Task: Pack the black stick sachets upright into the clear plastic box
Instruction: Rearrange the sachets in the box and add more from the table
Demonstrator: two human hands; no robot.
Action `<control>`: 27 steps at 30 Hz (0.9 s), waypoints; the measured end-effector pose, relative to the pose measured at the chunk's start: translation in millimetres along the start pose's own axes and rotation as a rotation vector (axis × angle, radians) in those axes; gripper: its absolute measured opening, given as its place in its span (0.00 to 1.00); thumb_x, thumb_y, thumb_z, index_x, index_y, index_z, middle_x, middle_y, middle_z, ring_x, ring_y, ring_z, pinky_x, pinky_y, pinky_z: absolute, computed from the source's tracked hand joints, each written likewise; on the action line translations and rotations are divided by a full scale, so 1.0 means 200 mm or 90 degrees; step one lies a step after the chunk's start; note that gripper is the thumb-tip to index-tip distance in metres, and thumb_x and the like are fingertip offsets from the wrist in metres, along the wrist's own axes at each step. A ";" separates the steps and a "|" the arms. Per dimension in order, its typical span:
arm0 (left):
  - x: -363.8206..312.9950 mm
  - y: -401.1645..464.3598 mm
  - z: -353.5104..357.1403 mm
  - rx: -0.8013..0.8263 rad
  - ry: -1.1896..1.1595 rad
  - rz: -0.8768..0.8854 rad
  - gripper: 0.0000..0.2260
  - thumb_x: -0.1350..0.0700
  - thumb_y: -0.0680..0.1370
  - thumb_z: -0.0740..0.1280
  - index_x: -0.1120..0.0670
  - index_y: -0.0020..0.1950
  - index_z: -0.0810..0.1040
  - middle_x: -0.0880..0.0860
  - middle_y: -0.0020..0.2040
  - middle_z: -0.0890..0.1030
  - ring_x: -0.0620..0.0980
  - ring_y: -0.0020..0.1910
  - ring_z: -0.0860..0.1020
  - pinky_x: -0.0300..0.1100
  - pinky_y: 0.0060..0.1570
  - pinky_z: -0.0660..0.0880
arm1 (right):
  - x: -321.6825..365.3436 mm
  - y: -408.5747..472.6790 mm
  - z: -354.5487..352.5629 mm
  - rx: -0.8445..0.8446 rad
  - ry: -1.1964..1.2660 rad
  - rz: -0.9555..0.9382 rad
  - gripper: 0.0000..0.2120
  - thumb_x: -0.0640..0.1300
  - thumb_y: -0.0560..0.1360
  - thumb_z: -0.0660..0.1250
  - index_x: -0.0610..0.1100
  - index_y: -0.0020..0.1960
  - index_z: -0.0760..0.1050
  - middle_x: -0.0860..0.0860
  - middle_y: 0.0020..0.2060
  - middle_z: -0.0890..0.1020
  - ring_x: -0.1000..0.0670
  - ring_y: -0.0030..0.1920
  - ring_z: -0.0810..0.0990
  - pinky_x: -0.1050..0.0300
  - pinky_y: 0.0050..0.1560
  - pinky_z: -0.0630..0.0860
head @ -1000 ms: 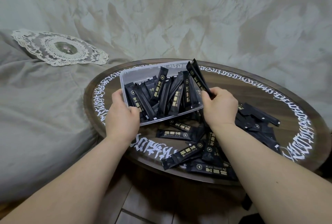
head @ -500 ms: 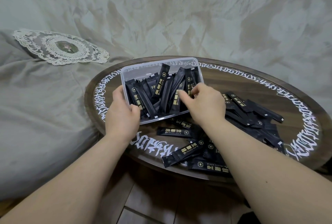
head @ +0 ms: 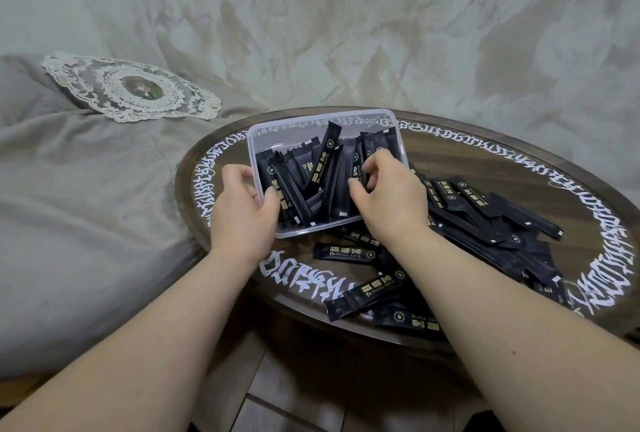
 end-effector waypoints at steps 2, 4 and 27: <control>0.00 0.00 0.00 -0.001 0.009 0.004 0.10 0.56 0.77 0.65 0.54 0.54 0.66 0.46 0.34 0.73 0.42 0.34 0.72 0.36 0.32 0.62 | 0.05 -0.02 0.03 0.034 -0.005 -0.045 0.10 0.54 0.75 0.65 0.49 0.43 0.70 0.54 0.38 0.77 0.48 0.42 0.77 0.52 0.45 0.74; -0.01 0.01 0.00 -0.002 0.015 0.004 0.10 0.56 0.77 0.65 0.53 0.53 0.65 0.45 0.34 0.73 0.41 0.34 0.72 0.35 0.32 0.62 | 0.08 -0.04 0.10 0.106 -0.046 -0.048 0.16 0.60 0.74 0.65 0.48 0.40 0.72 0.54 0.35 0.77 0.49 0.41 0.76 0.53 0.42 0.75; 0.00 0.02 0.01 0.008 0.023 0.015 0.10 0.56 0.77 0.66 0.54 0.54 0.65 0.45 0.34 0.72 0.41 0.33 0.71 0.36 0.31 0.62 | -0.23 0.05 -0.07 0.016 -0.043 0.142 0.09 0.52 0.73 0.66 0.49 0.37 0.74 0.52 0.39 0.81 0.46 0.46 0.79 0.56 0.44 0.72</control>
Point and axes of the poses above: each hand's wrist, its own y-axis towards the middle knuckle, its own z-axis out of the palm, x = y × z, the point moved 9 cm from there along y, towards the middle knuckle
